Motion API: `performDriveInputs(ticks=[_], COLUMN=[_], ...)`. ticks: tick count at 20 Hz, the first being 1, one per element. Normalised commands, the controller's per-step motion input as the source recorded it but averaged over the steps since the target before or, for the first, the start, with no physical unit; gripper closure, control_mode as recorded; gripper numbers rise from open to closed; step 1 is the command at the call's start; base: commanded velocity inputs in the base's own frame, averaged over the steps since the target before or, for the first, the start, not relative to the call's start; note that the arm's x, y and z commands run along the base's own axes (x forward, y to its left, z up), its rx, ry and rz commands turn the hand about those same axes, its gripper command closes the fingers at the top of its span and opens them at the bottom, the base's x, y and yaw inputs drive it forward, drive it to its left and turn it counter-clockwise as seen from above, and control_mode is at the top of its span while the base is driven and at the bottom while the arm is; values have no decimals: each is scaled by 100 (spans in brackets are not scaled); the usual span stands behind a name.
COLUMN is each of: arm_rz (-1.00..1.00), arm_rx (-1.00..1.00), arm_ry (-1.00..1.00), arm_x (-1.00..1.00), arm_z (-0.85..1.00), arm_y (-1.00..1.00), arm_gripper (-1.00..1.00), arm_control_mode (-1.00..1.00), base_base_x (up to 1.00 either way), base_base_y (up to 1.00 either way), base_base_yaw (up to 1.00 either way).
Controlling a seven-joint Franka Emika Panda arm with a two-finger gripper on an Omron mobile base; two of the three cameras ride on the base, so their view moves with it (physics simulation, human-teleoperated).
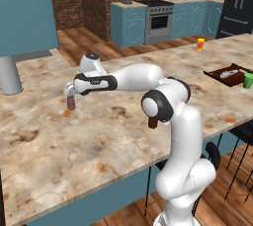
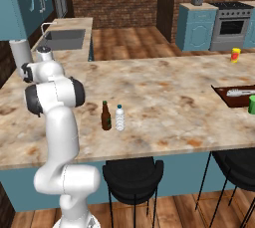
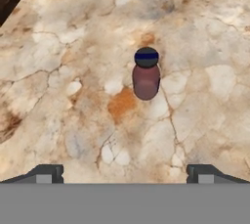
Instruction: Place the drinks on the dining counter in a tight cluster.
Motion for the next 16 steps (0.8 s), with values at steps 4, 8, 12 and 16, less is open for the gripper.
performDriveInputs(ticks=[4,8,12,16], arm_rz=[-1,-3,-6,-12], arm_rx=[0,0,-2,-3], arm_ry=[-3,0,0,0], arm_x=[0,2,11,25], arm_z=[-1,0,-3,-13], arm_y=[1,5,3,2], arm_gripper=[-100,-100,-100,-100], arm_control_mode=[-100,-100,-100,-100], base_base_x=[0,0,0,0], base_base_y=[0,0,0,0], base_base_yaw=[0,0,0,0])
